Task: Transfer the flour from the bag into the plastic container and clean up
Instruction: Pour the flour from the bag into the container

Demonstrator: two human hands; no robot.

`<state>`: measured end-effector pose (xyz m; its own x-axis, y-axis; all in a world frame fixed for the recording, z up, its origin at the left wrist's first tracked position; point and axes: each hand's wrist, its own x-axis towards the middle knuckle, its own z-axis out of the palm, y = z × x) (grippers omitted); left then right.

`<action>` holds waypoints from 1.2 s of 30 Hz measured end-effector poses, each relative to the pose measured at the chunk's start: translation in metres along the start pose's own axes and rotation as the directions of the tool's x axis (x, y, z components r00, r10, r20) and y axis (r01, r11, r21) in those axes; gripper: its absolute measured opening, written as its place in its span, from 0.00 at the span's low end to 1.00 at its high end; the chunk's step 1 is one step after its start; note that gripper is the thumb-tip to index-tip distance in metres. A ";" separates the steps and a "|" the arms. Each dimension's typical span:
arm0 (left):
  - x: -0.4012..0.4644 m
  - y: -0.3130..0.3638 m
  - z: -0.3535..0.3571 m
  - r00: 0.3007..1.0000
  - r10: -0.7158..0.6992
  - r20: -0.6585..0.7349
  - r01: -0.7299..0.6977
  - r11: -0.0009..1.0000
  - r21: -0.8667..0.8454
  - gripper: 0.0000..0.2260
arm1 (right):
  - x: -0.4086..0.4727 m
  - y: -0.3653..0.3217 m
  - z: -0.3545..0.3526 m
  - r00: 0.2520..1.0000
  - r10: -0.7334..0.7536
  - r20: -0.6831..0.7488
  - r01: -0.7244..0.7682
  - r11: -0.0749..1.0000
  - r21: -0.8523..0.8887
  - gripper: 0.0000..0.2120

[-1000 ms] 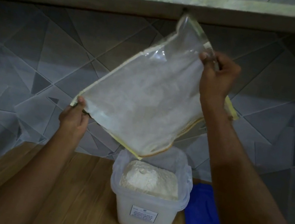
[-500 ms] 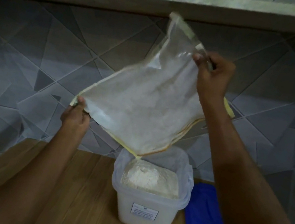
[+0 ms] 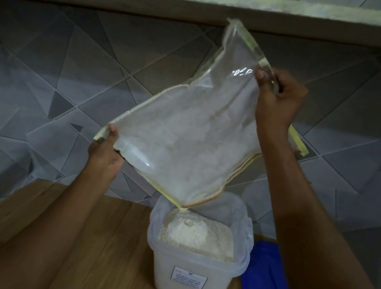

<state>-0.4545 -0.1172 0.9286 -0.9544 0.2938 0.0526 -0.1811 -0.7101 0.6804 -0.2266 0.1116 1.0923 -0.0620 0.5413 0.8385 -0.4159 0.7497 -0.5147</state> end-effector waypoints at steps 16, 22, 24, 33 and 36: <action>0.014 -0.013 0.000 1.000 0.001 -0.002 -0.001 1.000 -0.018 0.16 | 0.003 -0.001 0.002 0.998 -0.059 -0.017 0.059 0.998 0.002 0.04; 0.011 -0.013 -0.002 1.000 0.005 -0.024 -0.005 1.000 0.000 0.21 | 0.001 0.003 0.002 0.999 -0.047 -0.015 0.047 0.999 -0.001 0.03; 0.011 -0.013 -0.003 0.999 0.012 -0.039 -0.012 1.000 -0.005 0.22 | 0.003 0.004 0.000 0.998 -0.040 0.046 0.040 0.999 0.002 0.03; 0.010 -0.009 0.001 0.999 0.006 -0.051 -0.005 1.000 0.012 0.23 | 0.006 0.003 0.002 0.995 -0.091 0.042 0.090 0.996 0.012 0.07; 0.008 -0.010 -0.002 0.998 -0.004 -0.063 0.005 1.000 0.020 0.23 | 0.007 -0.001 0.004 0.983 -0.084 0.161 0.082 0.996 0.021 0.09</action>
<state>-0.4611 -0.1090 0.9211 -0.9667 0.2559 0.0039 -0.1813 -0.6957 0.6951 -0.2305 0.1134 1.0995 -0.1717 0.4079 0.8967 -0.4383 0.7836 -0.4404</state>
